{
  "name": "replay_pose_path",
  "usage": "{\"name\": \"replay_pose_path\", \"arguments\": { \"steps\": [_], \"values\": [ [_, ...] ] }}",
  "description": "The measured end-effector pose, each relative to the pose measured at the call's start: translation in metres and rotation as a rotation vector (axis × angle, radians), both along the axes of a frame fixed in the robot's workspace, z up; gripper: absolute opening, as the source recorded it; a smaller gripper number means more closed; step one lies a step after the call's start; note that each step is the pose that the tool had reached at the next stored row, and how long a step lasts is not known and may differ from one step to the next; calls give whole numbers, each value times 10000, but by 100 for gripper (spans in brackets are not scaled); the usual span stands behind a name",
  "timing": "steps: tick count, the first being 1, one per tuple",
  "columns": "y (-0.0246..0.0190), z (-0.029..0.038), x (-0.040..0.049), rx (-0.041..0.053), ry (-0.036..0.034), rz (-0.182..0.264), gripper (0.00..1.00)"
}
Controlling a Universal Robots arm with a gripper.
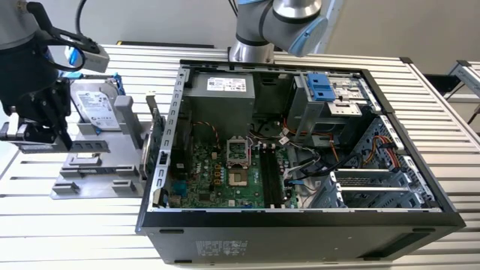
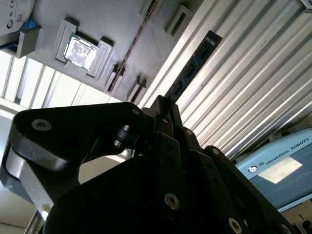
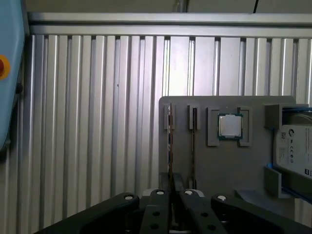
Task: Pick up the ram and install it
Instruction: 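Pick up the ram and move it above insertion slot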
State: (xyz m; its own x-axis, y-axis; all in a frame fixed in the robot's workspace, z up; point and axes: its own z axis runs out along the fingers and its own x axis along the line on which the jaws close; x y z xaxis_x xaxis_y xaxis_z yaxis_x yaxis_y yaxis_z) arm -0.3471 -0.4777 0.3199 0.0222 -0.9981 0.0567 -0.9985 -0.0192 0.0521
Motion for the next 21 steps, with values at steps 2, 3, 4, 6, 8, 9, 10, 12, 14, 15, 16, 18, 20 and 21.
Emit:
{"name": "replay_pose_path", "arguments": {
  "steps": [2,3,4,6,8,9,10,12,14,15,16,18,20,21],
  "values": [
    [0,15,0,1,-1,0,0],
    [0,24,0,1,0,0,0],
    [0,32,0,1,-1,0,0],
    [0,49,0,0,1,0,0],
    [0,64,0,0,0,0,0],
    [0,72,0,0,0,0,0],
    [0,79,0,0,-1,0,0],
    [0,94,0,0,-1,0,0],
    [0,108,0,0,0,0,0],
    [0,114,0,0,0,0,0],
    [0,122,0,0,0,0,0],
    [0,137,0,0,0,0,0],
    [0,151,0,1,-1,-1,0],
    [0,158,0,1,-1,0,0]
  ]
}}
